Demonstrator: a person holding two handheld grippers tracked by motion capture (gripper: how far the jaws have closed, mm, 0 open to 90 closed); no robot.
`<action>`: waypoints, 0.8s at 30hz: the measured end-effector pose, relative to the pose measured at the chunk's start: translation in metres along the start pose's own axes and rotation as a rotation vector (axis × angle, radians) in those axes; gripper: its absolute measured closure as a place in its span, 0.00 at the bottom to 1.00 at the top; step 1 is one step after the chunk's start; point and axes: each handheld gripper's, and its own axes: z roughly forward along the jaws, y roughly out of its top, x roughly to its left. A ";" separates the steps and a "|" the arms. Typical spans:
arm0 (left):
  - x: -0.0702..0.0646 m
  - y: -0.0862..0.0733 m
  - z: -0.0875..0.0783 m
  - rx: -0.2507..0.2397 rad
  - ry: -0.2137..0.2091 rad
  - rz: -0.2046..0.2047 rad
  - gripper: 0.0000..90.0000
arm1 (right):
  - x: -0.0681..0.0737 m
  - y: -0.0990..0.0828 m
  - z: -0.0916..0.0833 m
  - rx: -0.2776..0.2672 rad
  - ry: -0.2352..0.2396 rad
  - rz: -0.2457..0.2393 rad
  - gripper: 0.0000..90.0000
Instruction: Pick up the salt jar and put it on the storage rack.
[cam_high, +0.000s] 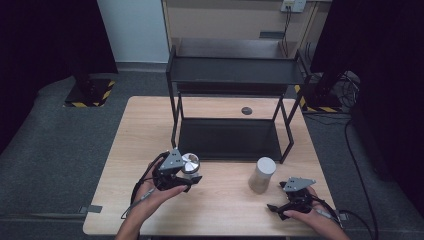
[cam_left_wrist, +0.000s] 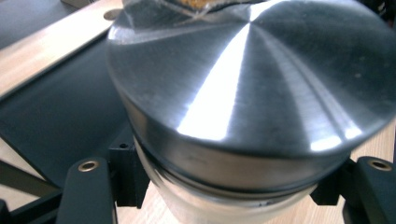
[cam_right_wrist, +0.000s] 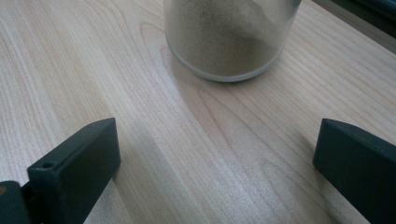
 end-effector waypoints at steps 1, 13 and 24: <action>0.000 0.004 0.000 0.001 0.005 0.004 0.33 | 0.000 0.000 0.000 0.000 0.000 0.000 0.02; 0.004 0.051 0.000 0.002 0.035 0.011 0.33 | -0.002 0.000 0.000 0.000 0.006 -0.004 0.02; 0.020 0.098 -0.006 0.006 0.028 0.061 0.33 | -0.003 0.000 0.000 0.000 0.011 -0.008 0.02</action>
